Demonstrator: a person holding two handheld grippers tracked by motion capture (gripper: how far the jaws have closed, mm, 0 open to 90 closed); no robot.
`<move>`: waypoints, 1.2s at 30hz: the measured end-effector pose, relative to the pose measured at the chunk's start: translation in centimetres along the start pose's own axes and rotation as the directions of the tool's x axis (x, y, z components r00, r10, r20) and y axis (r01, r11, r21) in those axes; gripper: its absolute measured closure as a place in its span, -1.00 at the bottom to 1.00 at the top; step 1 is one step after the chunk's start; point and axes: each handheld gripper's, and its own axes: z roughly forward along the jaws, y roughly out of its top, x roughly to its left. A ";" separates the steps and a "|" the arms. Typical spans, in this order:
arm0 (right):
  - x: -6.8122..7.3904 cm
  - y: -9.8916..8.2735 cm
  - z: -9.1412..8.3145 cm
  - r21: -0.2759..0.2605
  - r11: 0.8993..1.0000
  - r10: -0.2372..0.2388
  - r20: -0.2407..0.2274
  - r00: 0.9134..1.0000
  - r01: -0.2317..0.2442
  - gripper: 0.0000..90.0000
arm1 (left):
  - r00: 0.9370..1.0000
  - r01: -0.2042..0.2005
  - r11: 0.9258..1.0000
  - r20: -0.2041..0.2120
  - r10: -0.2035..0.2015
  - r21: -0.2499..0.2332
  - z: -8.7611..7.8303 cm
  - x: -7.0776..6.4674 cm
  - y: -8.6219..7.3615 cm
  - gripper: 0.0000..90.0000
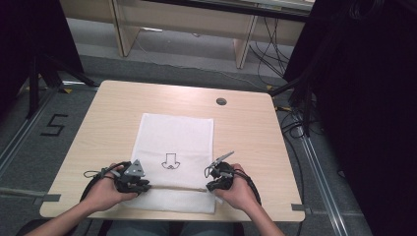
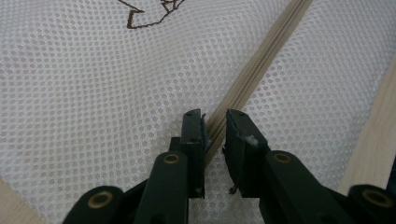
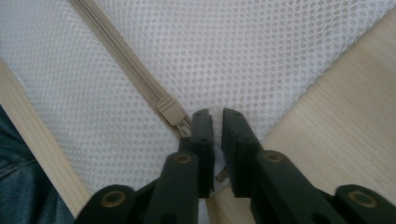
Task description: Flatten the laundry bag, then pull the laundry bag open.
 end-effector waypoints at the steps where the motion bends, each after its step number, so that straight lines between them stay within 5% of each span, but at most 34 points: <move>1: 0.0 0.0 -0.1 -0.009 1.000 0.015 -0.009 1.000 -0.015 0.77 | 1.000 -0.006 1.000 0.007 0.006 -0.007 -0.1 0.3 0.1 0.68; 3: -0.2 -0.1 -0.4 -0.059 0.998 0.012 0.013 1.000 -0.012 0.68 | 0.999 0.024 0.999 0.023 -0.023 -0.039 -0.1 0.3 0.1 0.57; 5: -0.4 0.0 -0.7 -0.082 0.997 0.011 0.028 1.000 -0.009 0.65 | 1.000 0.010 0.997 0.016 -0.009 -0.074 -0.3 0.7 0.2 0.46; 6: -0.5 -0.1 -0.9 -0.091 0.995 0.040 0.032 0.999 -0.037 0.61 | 0.999 0.039 0.994 0.020 -0.037 -0.100 -0.3 0.7 0.2 0.46; 7: -0.9 -0.1 -1.3 -0.135 0.991 0.025 0.046 0.999 -0.019 0.57 | 0.999 0.040 0.992 0.021 -0.037 -0.119 -0.4 0.8 0.2 0.34; 10: -1.4 -0.5 -1.5 -0.160 0.986 0.049 0.064 0.997 -0.038 0.56 | 0.999 0.032 0.984 0.023 -0.028 -0.177 -0.4 0.9 0.5 0.20; 11: -1.4 -0.6 -1.7 -0.162 0.984 0.086 0.061 0.994 -0.075 0.56 | 0.999 0.032 0.984 0.023 -0.028 -0.177 -0.4 0.9 0.5 0.16; 19: -2.0 -0.8 -2.2 -0.253 0.964 0.106 0.099 0.989 -0.078 0.42 | 0.997 0.076 0.978 0.030 -0.071 -0.194 -0.2 1.2 0.5 -0.01; 28: -1.8 -0.9 -2.0 -0.255 0.964 0.108 0.099 0.989 -0.079 0.63 | 0.994 0.113 0.972 0.039 -0.107 -0.206 -0.1 1.2 0.5 0.00; 29: -1.9 -0.8 -2.3 -0.214 0.975 0.086 0.121 0.989 -0.058 0.76 | 0.997 0.077 0.977 0.031 -0.073 -0.198 -0.2 1.3 0.4 0.03; 35: -1.9 -0.8 -2.8 -0.206 0.975 0.109 0.094 0.990 -0.087 0.89 | 0.995 0.100 0.970 0.052 -0.091 -0.223 -0.1 1.0 0.7 0.14; 36: -1.5 -0.8 -3.0 -0.184 0.974 0.145 0.070 0.987 -0.130 0.88 | 0.994 0.103 0.970 0.055 -0.093 -0.219 0.0 0.9 0.8 0.16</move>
